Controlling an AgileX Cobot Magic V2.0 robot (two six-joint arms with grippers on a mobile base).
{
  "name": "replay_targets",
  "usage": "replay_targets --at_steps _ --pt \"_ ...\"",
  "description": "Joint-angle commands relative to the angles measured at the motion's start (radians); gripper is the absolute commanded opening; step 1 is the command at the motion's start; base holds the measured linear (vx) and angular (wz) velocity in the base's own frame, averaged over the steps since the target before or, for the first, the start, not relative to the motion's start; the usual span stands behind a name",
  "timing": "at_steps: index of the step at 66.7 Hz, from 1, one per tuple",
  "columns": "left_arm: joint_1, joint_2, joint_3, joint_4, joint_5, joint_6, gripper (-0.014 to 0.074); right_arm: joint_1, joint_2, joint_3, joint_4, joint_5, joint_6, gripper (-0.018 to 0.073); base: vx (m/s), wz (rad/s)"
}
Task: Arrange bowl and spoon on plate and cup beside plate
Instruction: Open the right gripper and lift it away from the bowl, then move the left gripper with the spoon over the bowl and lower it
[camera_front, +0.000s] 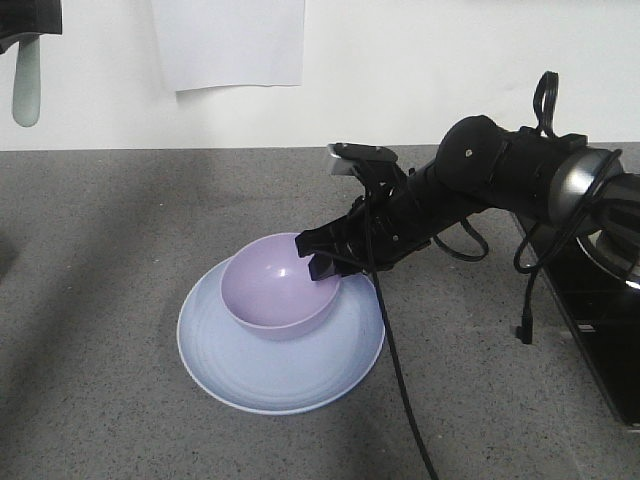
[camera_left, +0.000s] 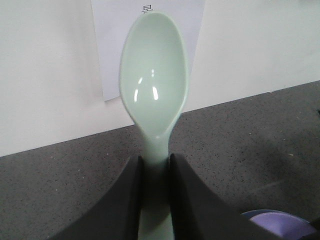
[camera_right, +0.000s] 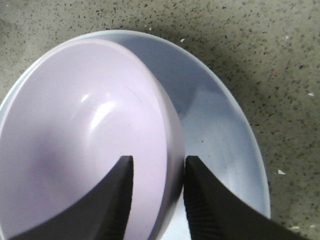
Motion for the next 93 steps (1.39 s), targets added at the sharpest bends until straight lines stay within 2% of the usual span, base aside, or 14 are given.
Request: replay_targets --at_steps 1,15,26,33,44,56,65,72,93 --pt "-0.006 -0.024 -0.027 -0.014 -0.058 -0.002 0.0003 0.0 -0.041 -0.024 0.034 0.001 -0.021 0.0276 0.0 0.0" --pt "-0.006 -0.024 -0.027 -0.014 -0.05 -0.002 0.0003 0.0 -0.041 -0.024 0.001 0.01 -0.072 0.0276 0.0 0.0" --pt "-0.006 -0.024 -0.027 -0.014 -0.048 -0.002 0.0003 -0.002 -0.05 -0.061 -0.042 0.026 -0.061 0.0276 0.0 0.0" --pt "-0.006 -0.024 -0.027 -0.014 -0.048 -0.002 0.0003 -0.002 -0.059 -0.136 -0.091 0.086 -0.044 0.0276 0.0 0.0" --pt "-0.006 -0.024 -0.027 -0.014 -0.042 -0.002 0.0003 -0.002 -0.079 -0.256 -0.196 0.177 -0.024 0.0276 0.0 0.0" --pt "-0.015 -0.024 -0.027 -0.014 -0.028 0.003 0.0003 -0.002 -0.131 -0.372 -0.41 0.191 0.08 0.0276 0.0 0.0" --pt "-0.068 -0.004 -0.027 -0.014 -0.03 0.125 0.0003 -0.002 -0.206 -0.437 -0.528 0.192 0.183 0.0276 0.0 0.0" --pt "-0.119 0.031 -0.027 -0.015 -0.032 0.179 0.0003 -0.002 -0.294 -0.467 -0.539 0.174 0.185 0.0276 0.0 0.0" --pt "-0.178 0.174 -0.027 -0.016 -0.013 0.182 0.0003 -0.002 -0.567 -0.464 -0.547 0.073 0.18 0.0269 0.0 0.0"
